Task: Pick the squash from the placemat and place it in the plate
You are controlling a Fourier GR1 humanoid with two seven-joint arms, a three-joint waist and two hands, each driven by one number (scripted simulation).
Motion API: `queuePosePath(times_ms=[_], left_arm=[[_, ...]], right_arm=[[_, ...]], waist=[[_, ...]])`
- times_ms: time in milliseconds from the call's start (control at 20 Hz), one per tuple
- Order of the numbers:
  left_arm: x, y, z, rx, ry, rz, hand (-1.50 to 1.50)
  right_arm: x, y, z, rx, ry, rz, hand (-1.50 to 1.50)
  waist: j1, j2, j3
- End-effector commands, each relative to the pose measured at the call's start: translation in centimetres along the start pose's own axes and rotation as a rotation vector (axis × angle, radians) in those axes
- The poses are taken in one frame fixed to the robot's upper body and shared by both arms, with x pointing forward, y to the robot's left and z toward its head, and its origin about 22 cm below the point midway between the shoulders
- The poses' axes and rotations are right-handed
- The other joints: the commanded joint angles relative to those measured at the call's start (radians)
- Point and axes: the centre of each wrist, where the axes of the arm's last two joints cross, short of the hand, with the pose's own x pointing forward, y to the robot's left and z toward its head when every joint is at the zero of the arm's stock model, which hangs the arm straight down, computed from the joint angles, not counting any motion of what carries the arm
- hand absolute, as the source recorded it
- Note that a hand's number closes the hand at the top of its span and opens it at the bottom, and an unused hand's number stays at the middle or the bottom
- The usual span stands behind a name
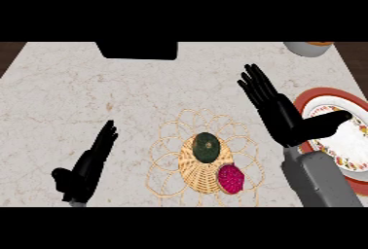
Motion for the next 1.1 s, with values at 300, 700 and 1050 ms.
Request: queuePosePath(times_ms=[300, 700, 1050], left_arm=[[1.2, 4.1, -1.2, 0.078, -0.043, -0.131, 0.0], [3.0, 7.1, -3.2, 0.101, -0.074, -0.11, 0.0], [1.7, 5.7, -2.5, 0.12, -0.042, -0.128, 0.0]], right_arm=[[1.5, 3.5, -4.2, -0.01, 0.063, 0.7, 1.5], [-6.6, 17.3, 1.4, -0.37, -0.165, 0.523, -1.5], [-6.9, 18.9, 5.0, -0.499, -0.166, 0.665, -1.5]], waist=[[-0.014, -0.027, -0.019], [-0.007, 0.016, 0.029], [-0.03, 0.01, 0.028]])
